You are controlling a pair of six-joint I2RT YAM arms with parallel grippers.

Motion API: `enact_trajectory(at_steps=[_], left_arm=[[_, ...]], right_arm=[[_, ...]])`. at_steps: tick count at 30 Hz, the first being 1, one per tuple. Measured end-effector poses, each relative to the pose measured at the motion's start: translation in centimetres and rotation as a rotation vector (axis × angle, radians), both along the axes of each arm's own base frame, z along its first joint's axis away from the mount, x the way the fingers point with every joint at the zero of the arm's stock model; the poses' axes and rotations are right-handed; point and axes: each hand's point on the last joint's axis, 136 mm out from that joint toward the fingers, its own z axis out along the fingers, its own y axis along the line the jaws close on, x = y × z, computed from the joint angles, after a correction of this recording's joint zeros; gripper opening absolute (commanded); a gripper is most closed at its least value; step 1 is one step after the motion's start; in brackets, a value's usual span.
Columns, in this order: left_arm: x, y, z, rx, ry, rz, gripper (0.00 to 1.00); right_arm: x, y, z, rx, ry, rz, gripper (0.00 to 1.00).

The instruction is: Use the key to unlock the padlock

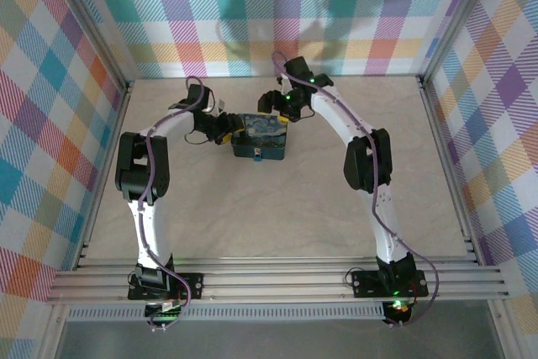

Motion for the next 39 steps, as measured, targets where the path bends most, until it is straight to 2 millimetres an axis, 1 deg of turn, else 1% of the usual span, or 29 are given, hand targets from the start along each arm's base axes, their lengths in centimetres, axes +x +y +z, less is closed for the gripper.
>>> enact_trajectory(at_steps=[1,3,6,8,10,12,14,17,19,20,22,24,25,28,30,32,34,36,39], left_arm=[[0.0,0.0,0.0,-0.001,0.001,0.001,0.54],[0.0,0.0,0.0,-0.003,0.004,0.005,0.55],[0.0,0.0,0.0,-0.007,0.012,0.016,0.55],[-0.1,0.0,0.0,-0.009,0.013,0.022,0.55],[-0.2,0.1,0.1,-0.009,0.011,0.03,0.57],[-0.2,0.3,0.0,-0.003,0.01,0.039,0.62],[-0.4,0.5,0.0,0.011,0.008,0.044,0.66],[-0.7,1.1,-0.1,0.053,0.003,0.043,0.74],[-1.2,1.8,0.0,0.093,0.001,0.045,0.79],[-1.5,2.1,0.0,0.113,0.001,0.049,0.8],[-2.1,2.9,0.4,0.148,-0.003,0.057,0.82],[-2.6,3.5,1.3,0.176,-0.021,0.069,0.82],[-2.7,3.7,1.7,0.185,-0.033,0.073,0.82],[-3.3,4.4,3.9,0.215,-0.08,0.09,0.82],[-4.0,4.6,5.1,0.232,-0.11,0.099,0.82],[-4.9,4.7,6.1,0.243,-0.133,0.105,0.82],[-6.1,4.5,6.5,0.248,-0.144,0.1,0.82],[-7.4,3.8,6.6,0.245,-0.146,0.081,0.82],[-8.6,2.2,6.4,0.241,-0.146,0.036,0.82]], right_arm=[[0.3,-0.6,0.3,-0.007,-0.007,-0.008,0.77],[0.9,-2.5,0.7,-0.037,-0.019,-0.033,0.77],[1.0,-5.0,1.3,-0.087,-0.024,-0.066,0.77],[0.5,-6.6,1.8,-0.112,-0.021,-0.086,0.77],[-0.7,-7.5,2.3,-0.124,-0.009,-0.093,0.77],[-2.3,-8.0,2.4,-0.134,0.009,-0.09,0.77],[-4.2,-8.5,1.9,-0.144,0.031,-0.089,0.78],[-7.4,-10.0,0.3,-0.16,0.096,-0.111,0.77],[-8.9,-11.5,-0.4,-0.173,0.13,-0.146,0.77],[-9.5,-12.6,-0.8,-0.187,0.143,-0.173,0.77],[-10.4,-15.6,-1.0,-0.222,0.158,-0.248,0.76],[-11.5,-19.1,-0.8,-0.249,0.163,-0.343,0.72],[-12.1,-20.6,-0.7,-0.256,0.167,-0.386,0.7],[-15.1,-25.5,-1.0,-0.281,0.19,-0.546,0.64],[-17.8,-28.1,-2.0,-0.292,0.23,-0.644,0.6],[-20.2,-29.6,-3.4,-0.307,0.279,-0.706,0.59],[-22.2,-30.3,-4.6,-0.334,0.329,-0.733,0.59],[-23.6,-30.5,-5.4,-0.353,0.372,-0.747,0.6],[-25.3,-31.1,-6.2,-0.385,0.415,-0.792,0.67]])
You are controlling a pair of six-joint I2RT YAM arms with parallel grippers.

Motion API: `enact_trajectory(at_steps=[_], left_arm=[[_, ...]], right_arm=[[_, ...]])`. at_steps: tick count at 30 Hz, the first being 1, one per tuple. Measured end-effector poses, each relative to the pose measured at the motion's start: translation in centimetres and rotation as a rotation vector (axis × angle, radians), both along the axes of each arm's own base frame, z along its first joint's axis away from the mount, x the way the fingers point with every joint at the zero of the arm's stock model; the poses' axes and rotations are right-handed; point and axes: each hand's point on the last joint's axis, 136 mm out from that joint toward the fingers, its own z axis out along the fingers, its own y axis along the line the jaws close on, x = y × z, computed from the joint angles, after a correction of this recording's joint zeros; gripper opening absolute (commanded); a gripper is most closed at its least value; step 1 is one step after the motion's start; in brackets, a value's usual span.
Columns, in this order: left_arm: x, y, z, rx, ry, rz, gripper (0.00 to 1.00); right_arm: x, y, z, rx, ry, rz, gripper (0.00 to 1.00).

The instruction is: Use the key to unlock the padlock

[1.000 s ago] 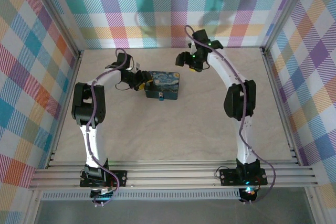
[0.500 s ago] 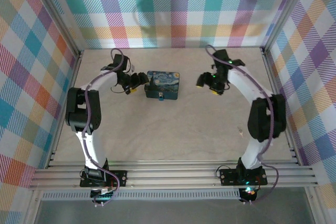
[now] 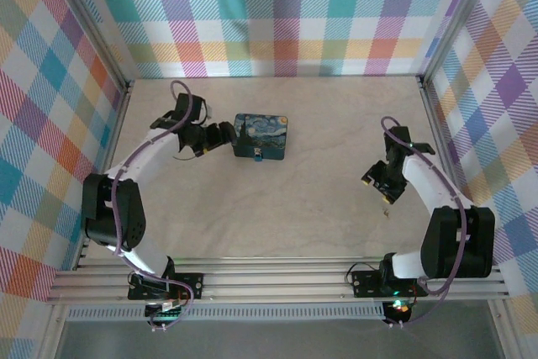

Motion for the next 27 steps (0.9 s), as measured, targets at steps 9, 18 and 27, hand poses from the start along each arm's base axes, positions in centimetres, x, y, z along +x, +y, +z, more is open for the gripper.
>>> enact_trajectory(at_steps=[9,18,27], left_arm=[[-3.0,-4.2,-1.8,-0.015,0.038,-0.119,0.82],[-3.8,-5.7,-2.1,-0.022,0.036,-0.162,0.82],[-3.9,-5.7,-2.2,-0.021,0.039,-0.165,0.82]], right_arm=[[-2.5,-1.5,-1.2,-0.084,0.015,-0.023,0.7],[-2.9,-2.5,-5.0,-0.124,0.175,0.036,0.63],[-2.3,-1.7,-6.4,-0.084,0.177,0.071,0.36]])
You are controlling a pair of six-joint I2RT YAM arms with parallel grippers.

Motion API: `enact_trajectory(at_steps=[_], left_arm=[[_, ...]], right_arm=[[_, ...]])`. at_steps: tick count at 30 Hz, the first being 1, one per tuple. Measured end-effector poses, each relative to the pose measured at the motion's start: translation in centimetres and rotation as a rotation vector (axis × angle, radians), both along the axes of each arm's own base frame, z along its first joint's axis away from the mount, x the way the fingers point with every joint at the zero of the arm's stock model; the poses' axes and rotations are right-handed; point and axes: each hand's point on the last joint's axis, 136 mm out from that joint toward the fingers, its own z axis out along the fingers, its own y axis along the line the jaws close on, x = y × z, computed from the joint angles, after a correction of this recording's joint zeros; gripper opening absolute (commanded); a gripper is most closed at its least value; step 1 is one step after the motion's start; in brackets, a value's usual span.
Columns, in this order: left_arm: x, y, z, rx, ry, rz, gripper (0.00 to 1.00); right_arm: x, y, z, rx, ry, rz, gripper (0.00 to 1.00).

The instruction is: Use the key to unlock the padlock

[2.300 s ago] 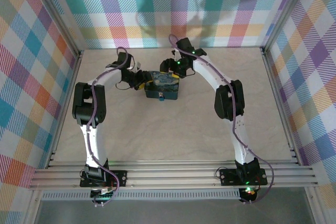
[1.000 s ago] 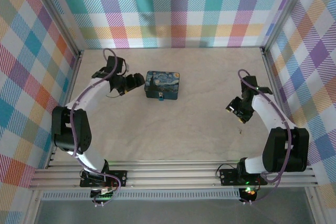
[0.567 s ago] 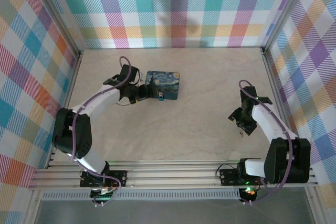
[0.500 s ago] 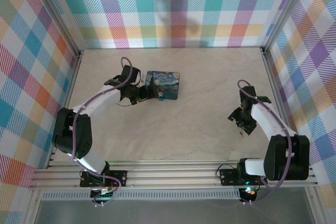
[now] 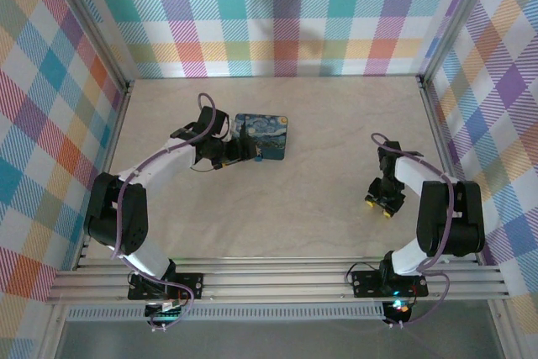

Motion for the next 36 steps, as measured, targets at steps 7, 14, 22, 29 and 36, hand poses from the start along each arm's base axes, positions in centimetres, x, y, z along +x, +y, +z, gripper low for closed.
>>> enact_trajectory(at_steps=[7,14,22,29,36], left_arm=[[0.0,0.0,0.0,0.002,-0.001,0.001,0.82],[0.0,0.0,0.0,0.002,-0.002,0.0,0.82],[-0.4,0.4,-0.6,0.021,0.007,0.004,0.82],[-2.0,1.4,-1.2,0.038,0.016,0.012,0.82],[-3.6,2.2,-1.9,0.042,0.034,0.015,0.81]], right_arm=[[-0.1,0.3,0.0,0.02,0.004,0.026,0.14],[0.1,2.6,0.2,0.077,-0.01,0.068,0.04],[2.4,13.6,0.5,0.25,-0.054,0.326,0.02],[3.4,25.3,0.6,0.337,-0.065,0.568,0.08],[2.3,31.8,1.7,0.393,-0.094,0.687,0.48]])
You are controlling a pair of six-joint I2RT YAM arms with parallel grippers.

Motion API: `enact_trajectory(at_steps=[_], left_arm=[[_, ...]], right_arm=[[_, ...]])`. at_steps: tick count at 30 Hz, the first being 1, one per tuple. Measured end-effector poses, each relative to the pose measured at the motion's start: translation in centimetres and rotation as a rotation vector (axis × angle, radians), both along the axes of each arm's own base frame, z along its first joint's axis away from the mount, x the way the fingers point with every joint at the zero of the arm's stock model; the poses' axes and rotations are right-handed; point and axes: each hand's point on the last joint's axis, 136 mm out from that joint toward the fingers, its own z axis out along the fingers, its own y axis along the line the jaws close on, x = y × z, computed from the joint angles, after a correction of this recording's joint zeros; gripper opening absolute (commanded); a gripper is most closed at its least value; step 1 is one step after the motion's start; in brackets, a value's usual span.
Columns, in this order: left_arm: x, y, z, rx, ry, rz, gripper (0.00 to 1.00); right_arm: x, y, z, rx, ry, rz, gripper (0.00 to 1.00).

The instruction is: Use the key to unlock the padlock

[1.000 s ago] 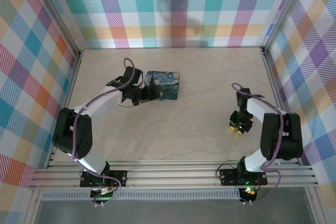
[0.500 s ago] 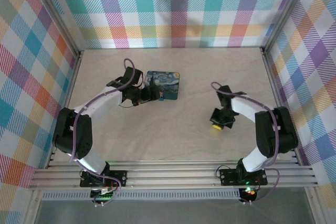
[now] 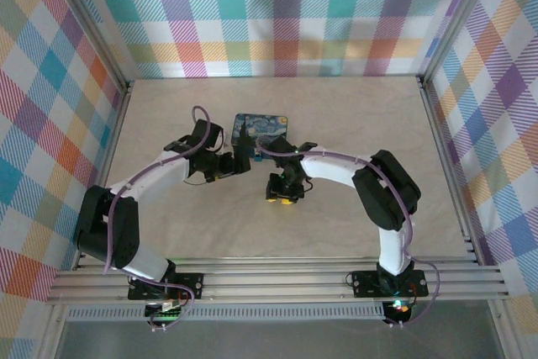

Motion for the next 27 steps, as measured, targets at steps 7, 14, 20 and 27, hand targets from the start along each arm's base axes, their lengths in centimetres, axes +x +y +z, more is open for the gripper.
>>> enact_trajectory(at_steps=[7,14,20,27], left_arm=[[-1.1,-0.1,-0.6,0.016,0.017,-0.042,0.68],[-4.1,-4.7,-2.3,0.048,0.062,-0.214,0.56],[-5.8,-10.1,-3.1,0.076,0.071,-0.366,0.46],[-5.1,-12.2,-5.4,0.134,0.096,-0.41,0.37]], right_arm=[[1.0,-1.1,1.7,0.012,-0.051,-0.04,0.48],[1.4,-5.3,1.7,0.028,-0.06,-0.153,0.47],[1.0,-8.6,-0.8,0.013,0.001,-0.236,0.46],[1.3,-9.9,-0.8,0.054,-0.013,-0.279,0.46]])
